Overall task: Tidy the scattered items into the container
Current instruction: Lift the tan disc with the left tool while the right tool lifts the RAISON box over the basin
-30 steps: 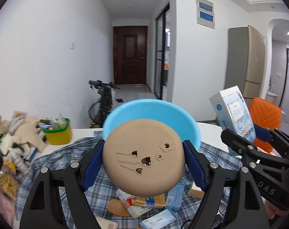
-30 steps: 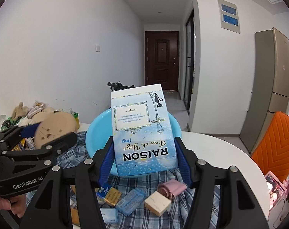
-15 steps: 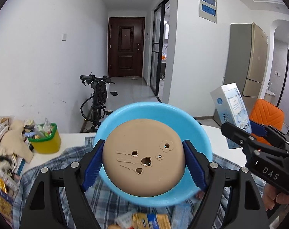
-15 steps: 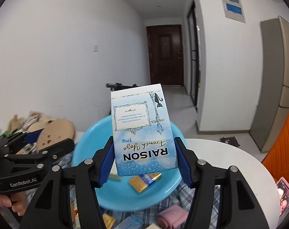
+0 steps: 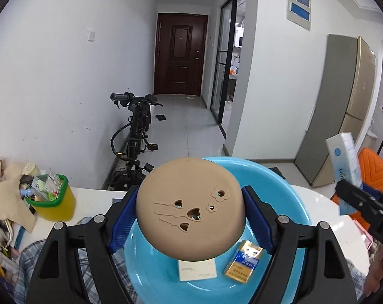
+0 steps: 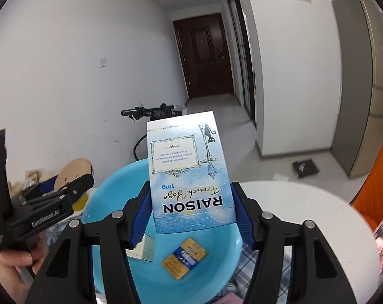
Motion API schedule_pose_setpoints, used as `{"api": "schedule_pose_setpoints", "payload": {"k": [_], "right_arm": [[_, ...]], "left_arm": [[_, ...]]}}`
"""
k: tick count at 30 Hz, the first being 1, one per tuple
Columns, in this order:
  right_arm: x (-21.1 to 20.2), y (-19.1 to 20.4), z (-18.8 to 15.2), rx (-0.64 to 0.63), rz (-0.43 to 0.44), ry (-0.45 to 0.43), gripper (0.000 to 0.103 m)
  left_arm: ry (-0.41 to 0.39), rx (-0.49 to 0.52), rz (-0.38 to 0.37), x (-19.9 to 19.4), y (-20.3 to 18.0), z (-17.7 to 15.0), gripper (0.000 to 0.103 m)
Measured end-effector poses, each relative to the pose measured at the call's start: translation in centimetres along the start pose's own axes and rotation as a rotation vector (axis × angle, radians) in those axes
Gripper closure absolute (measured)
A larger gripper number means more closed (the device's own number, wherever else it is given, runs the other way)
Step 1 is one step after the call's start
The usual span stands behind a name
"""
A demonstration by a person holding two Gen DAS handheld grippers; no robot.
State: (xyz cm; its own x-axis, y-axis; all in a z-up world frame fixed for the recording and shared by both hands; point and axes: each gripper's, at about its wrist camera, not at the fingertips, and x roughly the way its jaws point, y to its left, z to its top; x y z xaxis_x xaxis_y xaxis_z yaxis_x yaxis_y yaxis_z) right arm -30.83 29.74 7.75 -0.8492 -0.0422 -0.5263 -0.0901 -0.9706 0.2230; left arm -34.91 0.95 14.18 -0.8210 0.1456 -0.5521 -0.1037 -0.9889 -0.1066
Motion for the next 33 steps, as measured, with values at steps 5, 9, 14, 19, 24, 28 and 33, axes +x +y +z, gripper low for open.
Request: {"api": "schedule_pose_setpoints", "payload": {"k": [5,9,14,19,24,28,33], "right_arm": [[1.2,0.3,0.8,-0.014,-0.025,0.052,0.045],[1.5,0.9,1.8,-0.001,-0.022,0.066,0.045],[2.7,1.2,2.0,-0.032,-0.053,0.177,0.045],[4.8,1.3,1.1,-0.057,-0.068,0.342,0.045],[7.4,-0.4,-0.2,0.047,-0.028,0.556,0.045],[7.0,-0.3,-0.1,0.021,-0.041,0.546,0.045],[7.6,-0.6,0.3,0.02,-0.039,0.533,0.045]], "left_arm": [[0.039,-0.017,0.023,0.4,-0.2,0.8,0.022],[0.039,0.04,0.046,0.0,-1.2,1.3,0.022],[0.237,0.021,-0.002,2.1,-1.7,1.1,0.022],[0.395,0.068,0.072,4.6,-2.3,-0.1,0.022],[0.586,0.057,0.122,7.0,-1.9,-2.2,0.022],[0.577,0.061,0.126,7.4,-1.8,-2.4,0.022],[0.548,0.044,0.102,8.3,-1.4,-1.6,0.022]]}}
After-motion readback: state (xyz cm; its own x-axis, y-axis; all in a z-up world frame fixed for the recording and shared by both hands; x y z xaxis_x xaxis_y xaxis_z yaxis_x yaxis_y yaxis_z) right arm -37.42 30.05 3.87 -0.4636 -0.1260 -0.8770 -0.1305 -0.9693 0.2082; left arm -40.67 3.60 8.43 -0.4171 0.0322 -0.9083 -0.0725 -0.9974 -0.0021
